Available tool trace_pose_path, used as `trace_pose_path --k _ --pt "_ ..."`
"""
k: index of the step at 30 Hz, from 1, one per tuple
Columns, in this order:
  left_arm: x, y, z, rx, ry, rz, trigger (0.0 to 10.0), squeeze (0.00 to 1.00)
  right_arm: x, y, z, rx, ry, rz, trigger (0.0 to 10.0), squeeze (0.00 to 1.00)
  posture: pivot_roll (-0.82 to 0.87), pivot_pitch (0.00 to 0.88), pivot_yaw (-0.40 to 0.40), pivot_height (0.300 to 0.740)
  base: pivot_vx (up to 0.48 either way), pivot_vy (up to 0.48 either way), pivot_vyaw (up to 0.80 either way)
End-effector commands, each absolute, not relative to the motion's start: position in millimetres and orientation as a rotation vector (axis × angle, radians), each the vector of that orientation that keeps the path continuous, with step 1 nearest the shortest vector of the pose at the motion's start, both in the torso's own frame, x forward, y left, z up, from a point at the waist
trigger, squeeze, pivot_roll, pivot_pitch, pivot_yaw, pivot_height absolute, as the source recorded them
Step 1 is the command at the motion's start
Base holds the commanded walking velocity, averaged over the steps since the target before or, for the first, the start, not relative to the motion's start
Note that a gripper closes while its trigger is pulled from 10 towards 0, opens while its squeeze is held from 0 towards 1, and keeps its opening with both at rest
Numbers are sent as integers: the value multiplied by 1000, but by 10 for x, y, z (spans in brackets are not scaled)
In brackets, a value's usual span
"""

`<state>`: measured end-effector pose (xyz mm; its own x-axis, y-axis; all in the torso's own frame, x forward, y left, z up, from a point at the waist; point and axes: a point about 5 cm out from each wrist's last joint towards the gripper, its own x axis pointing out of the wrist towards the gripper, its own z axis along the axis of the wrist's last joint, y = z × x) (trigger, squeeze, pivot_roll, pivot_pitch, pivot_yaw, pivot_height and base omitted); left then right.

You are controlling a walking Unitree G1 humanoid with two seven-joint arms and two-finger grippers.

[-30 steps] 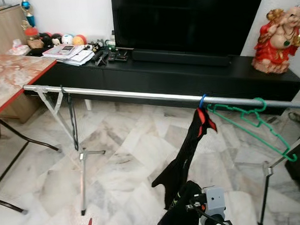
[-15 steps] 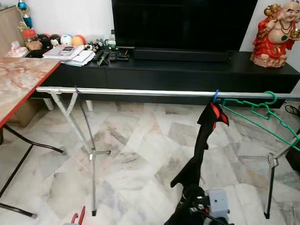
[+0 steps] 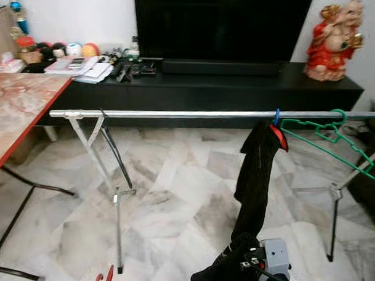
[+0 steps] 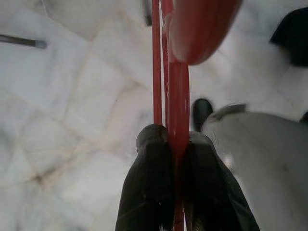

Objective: Hang hanger

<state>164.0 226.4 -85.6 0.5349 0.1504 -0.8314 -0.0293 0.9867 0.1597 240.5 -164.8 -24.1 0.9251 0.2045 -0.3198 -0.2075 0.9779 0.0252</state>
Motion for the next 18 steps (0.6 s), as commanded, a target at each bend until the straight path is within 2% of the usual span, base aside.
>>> trace_pose_path --k 1,18 --pt "1606 2265 -871 132 1012 111 10000 0 2434 -1659 -201 -15 298 211 10000 0 99 48 -10 740 0 274 0" --pt "1606 2265 -871 132 1012 111 10000 0 2434 -1659 -201 -15 298 211 10000 0 99 48 -10 740 0 274 0"
